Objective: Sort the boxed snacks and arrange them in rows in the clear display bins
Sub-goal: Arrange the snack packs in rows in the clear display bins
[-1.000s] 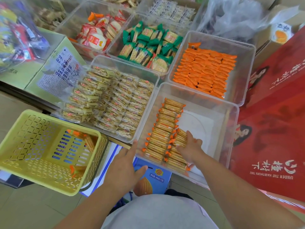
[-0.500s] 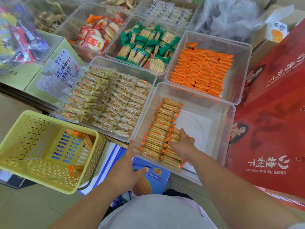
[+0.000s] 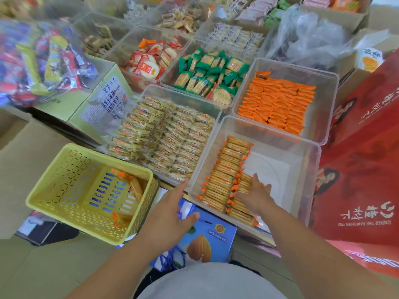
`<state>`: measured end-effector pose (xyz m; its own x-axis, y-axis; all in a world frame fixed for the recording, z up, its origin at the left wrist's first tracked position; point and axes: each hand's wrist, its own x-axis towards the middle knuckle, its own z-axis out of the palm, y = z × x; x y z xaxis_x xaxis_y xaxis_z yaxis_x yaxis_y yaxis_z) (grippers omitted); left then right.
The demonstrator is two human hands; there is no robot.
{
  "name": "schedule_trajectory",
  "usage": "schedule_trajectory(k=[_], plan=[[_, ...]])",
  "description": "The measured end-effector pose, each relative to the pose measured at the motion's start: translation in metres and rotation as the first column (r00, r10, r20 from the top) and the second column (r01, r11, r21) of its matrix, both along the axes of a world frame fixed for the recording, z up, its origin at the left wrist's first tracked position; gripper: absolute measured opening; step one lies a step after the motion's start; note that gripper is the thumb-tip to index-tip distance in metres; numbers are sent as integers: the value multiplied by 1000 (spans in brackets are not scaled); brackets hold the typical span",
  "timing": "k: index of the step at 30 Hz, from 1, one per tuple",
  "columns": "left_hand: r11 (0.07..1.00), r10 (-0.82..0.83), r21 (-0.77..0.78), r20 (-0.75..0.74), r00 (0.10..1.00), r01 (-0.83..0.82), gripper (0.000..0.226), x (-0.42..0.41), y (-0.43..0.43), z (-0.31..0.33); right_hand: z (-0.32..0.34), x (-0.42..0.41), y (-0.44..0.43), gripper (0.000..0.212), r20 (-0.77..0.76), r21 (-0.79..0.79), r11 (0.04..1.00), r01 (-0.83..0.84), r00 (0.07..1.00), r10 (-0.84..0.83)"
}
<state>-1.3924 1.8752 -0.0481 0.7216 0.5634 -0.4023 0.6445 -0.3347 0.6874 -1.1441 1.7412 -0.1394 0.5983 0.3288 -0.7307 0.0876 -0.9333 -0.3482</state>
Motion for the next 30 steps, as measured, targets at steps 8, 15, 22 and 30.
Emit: schedule_trajectory(k=[8,15,22,30], plan=[[969,187,140,119,975,-203,34,-69,78,11,33,-22,11,80,181,12,997,80,980,-81],[961,265,105,-65,962,-257,50,-110,185,-24,75,-118,64,57,485,192,971,-141,874,31],[997,26,71,-250,968,-9,60,-101,233,-56,94,-233,118,54,96,464,884,-53,995,10],[997,-72,-3,-208,975,73,39,-90,230,-75,100,-260,136,84,-13,432,902,-13,1000,21]])
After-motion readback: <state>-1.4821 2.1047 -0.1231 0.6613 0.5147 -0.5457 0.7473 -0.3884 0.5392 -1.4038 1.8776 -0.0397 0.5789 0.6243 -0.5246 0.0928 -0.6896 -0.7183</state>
